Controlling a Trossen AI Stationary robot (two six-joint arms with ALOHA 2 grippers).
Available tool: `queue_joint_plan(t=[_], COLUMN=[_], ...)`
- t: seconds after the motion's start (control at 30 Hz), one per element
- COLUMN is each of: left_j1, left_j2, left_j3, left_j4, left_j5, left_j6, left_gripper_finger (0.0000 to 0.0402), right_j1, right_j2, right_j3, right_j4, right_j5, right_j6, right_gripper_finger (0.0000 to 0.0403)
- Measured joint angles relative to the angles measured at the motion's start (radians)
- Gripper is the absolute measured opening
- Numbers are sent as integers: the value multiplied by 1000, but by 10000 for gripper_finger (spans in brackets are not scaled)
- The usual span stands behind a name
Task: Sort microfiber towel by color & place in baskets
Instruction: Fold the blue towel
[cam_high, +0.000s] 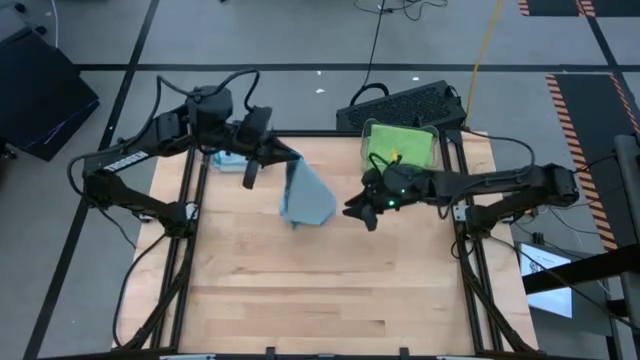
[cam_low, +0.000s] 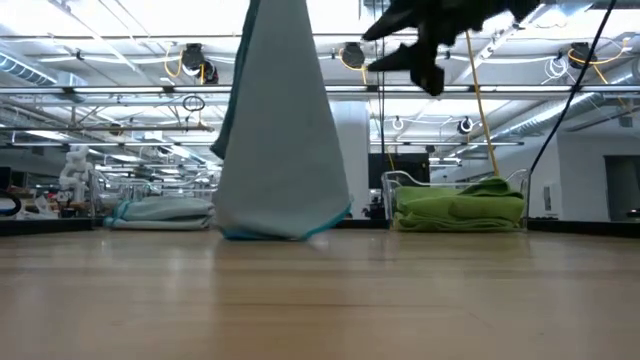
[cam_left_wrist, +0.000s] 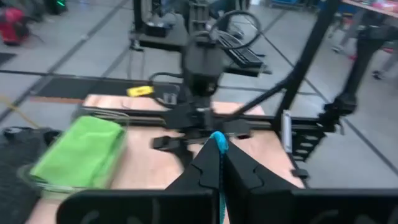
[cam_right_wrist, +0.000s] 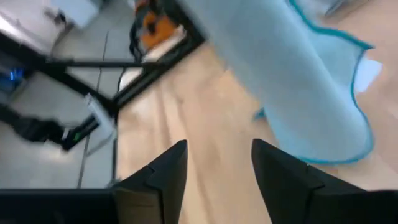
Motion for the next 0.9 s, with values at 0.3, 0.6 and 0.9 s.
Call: queue_joint_plan(t=[0.3, 0.6, 0.9], left_j1=[-86, -304, -485], left_j2=[-3, -2, -2], left_j3=[-25, -305, -507], left_j4=[-261, -148, 142], left_j5=[15, -23, -126], left_j6=[-48, -209, -460], left_gripper_finger=[4, 6, 6], right_j1=[-61, -113, -184], right_j2=[30, 173, 325], right_j3=[-183, -171, 171], right_j4=[345, 415, 70], right_j5=[121, 29, -80], right_j6=[3, 149, -30], right_gripper_finger=[246, 253, 254])
